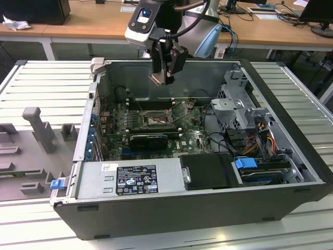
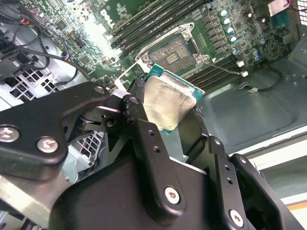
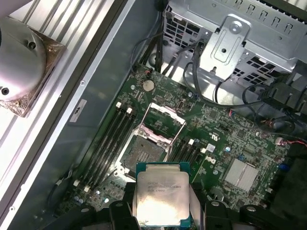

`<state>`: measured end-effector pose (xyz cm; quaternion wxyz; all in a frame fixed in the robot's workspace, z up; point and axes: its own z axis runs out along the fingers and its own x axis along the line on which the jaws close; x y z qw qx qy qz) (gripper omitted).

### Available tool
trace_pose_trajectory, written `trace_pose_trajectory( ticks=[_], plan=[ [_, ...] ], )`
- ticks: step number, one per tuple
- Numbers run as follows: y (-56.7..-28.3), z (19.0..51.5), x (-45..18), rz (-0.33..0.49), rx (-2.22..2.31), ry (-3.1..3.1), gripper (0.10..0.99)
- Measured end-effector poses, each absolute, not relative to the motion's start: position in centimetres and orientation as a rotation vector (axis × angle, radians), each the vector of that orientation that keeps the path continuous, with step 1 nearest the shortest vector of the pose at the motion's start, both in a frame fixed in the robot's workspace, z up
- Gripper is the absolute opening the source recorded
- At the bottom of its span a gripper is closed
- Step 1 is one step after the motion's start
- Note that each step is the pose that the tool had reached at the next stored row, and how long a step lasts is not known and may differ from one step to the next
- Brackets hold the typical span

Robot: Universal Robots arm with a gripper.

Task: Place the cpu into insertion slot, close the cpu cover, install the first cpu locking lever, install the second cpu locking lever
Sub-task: 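Place the cpu into insertion slot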

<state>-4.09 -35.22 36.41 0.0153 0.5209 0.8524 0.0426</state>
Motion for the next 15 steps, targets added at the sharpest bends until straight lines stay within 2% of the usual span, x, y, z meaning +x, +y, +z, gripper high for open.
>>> trace_pose_trajectory(
  ticks=[15],
  plan=[
    [-35.22,35.72,-4.09,0.131,1.671,2.619,0.525]
  ],
)
